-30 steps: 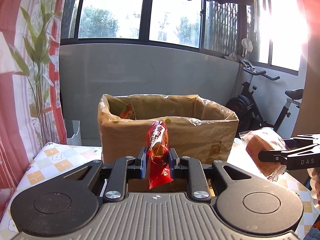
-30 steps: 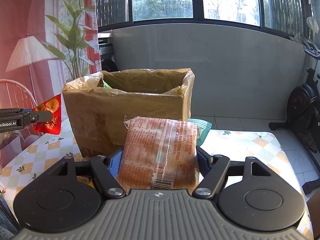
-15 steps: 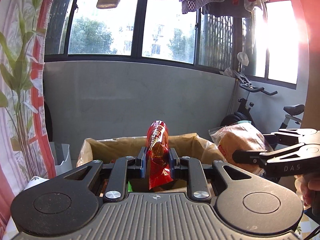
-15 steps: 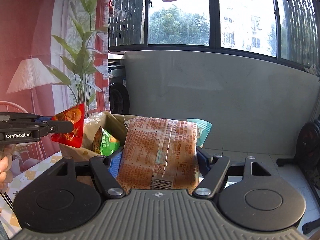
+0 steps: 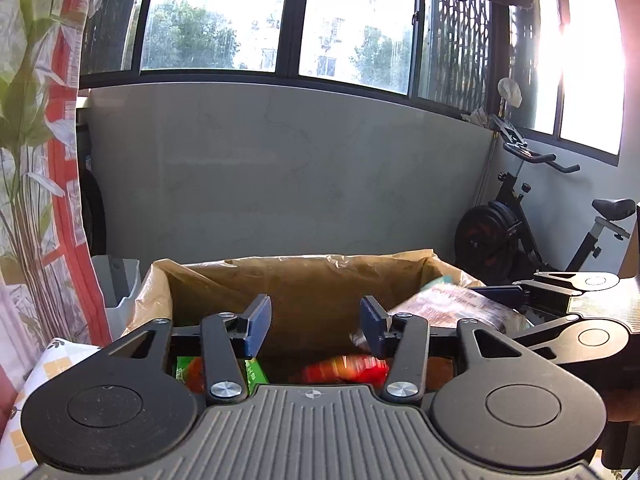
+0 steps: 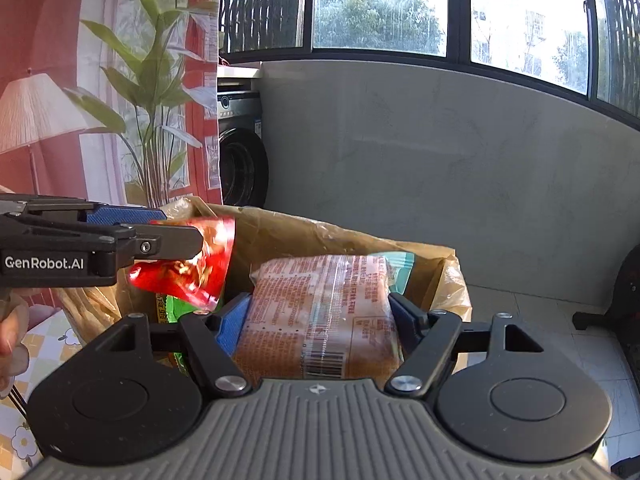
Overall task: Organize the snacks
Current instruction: 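Open both tools to drop the snacks into the box, then move both tools back down to the snack pile beside the box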
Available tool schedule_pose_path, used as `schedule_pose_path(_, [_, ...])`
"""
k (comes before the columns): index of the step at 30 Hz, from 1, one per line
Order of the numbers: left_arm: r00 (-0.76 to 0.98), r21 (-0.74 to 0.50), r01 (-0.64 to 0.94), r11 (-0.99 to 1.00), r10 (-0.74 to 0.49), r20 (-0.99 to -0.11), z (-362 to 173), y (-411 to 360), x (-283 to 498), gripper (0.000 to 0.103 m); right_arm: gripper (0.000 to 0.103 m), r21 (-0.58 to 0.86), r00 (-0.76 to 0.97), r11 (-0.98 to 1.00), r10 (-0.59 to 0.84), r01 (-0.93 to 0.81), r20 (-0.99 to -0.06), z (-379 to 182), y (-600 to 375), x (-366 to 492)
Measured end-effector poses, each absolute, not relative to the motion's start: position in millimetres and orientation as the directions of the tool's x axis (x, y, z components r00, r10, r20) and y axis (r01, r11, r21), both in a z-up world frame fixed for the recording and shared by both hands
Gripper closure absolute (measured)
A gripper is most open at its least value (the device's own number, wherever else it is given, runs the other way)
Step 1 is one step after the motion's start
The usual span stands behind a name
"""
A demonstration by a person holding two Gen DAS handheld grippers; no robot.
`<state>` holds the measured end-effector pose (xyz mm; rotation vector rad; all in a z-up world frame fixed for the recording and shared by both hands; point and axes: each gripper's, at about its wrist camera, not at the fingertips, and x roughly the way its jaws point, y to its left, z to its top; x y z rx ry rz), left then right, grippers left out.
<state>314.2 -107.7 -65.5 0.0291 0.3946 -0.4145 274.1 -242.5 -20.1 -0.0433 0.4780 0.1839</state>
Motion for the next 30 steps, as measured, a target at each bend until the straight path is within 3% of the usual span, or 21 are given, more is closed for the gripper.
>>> schedule_pose_path(3, [0.844, -0.049, 0.381, 0.923, -0.369, -0.390, -65, -99, 311, 0.049, 0.021, 0.023, 0.880, 0.985, 0.161, -0.168, -0.446, -17, -248, 267])
schedule_pose_path(8, [0.844, -0.066, 0.353, 0.933, -0.348, -0.409, -59, -84, 302, 0.043, 0.021, 0.070, 0.891, 0.987, 0.159, -0.143, -0.425, -6, -258, 250])
schedule_pose_path(16, [0.845, -0.057, 0.360, 0.931, -0.351, -0.404, -53, -56, 268, 0.042, 0.021, 0.070, 0.904, 0.988, 0.156, -0.139, -0.397, -2, -255, 202])
schedule_pose_path(25, [0.848, -0.087, 0.317, 0.944, -0.323, -0.420, -70, -26, 241, 0.042, 0.021, 0.114, 0.905, 0.989, 0.134, -0.095, -0.405, -22, -251, 165])
schedule_pose_path(30, [0.846, -0.042, 0.326, 0.944, -0.311, -0.434, -86, -24, 229, 0.042, 0.021, 0.144, 0.890, 0.987, 0.128, -0.071, -0.438, -43, -252, 153])
